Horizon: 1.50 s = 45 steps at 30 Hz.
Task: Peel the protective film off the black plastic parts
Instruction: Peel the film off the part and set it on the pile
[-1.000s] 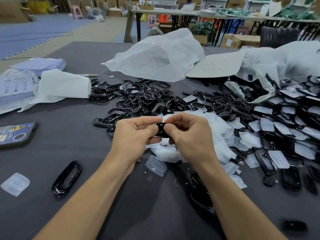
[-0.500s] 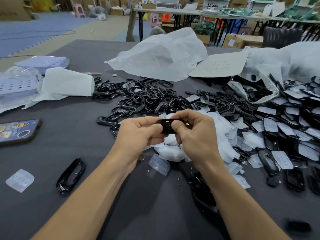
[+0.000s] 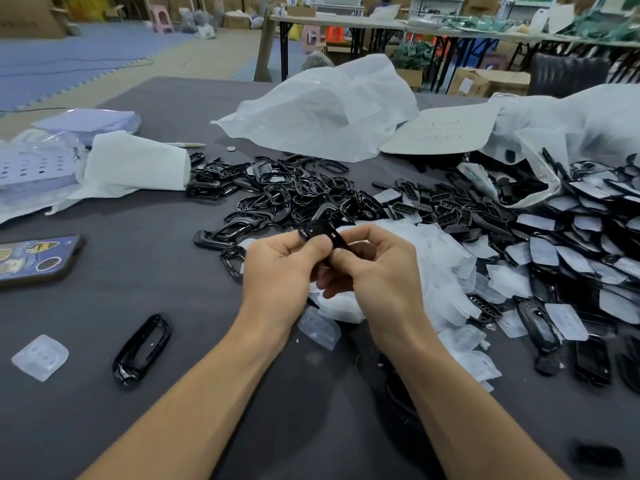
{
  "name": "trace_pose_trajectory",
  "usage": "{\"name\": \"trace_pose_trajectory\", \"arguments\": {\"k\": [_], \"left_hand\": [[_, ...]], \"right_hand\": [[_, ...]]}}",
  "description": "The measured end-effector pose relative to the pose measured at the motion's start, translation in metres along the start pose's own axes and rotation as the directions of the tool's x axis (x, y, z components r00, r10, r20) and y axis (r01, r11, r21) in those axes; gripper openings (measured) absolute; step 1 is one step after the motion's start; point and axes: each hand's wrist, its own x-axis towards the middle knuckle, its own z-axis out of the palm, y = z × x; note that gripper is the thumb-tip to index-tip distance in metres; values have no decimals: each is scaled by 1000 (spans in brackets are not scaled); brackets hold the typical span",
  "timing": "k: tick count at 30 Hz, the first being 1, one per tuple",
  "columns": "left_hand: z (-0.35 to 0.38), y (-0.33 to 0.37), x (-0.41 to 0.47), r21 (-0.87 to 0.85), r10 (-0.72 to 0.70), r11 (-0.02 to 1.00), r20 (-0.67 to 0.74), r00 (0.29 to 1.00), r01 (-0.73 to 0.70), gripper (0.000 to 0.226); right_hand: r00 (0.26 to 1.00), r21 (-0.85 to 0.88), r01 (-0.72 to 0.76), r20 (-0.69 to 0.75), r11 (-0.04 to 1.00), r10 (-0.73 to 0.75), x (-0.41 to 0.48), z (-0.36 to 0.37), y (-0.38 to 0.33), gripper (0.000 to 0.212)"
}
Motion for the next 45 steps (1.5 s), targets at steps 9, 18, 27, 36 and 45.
{"name": "trace_pose_trajectory", "arguments": {"k": [9,18,27,36,45], "left_hand": [[-29,8,28,-119,-93,991,-281,955,62,24],[-21,3,18,28,-84,996,-61,995,85,25],[-19,5,10,144,-96,985,24,995,91,17],[-17,8,8,132,-93,988,85,992,81,19],[-13,10,6,75,-47,996,129,991,37,21]], "right_hand": [[927,-754,367,342,544,-152,-9,-7,-15,4],[893,-838,396,447,376,56,-14,-3,-17,5],[999,-241,-8,-36,970,0,-1,-16,-15,11],[984,190,-168,-27,967,177,3,-13,-20,32],[989,193,-149,2,970,151,4,-12,-15,36]]}}
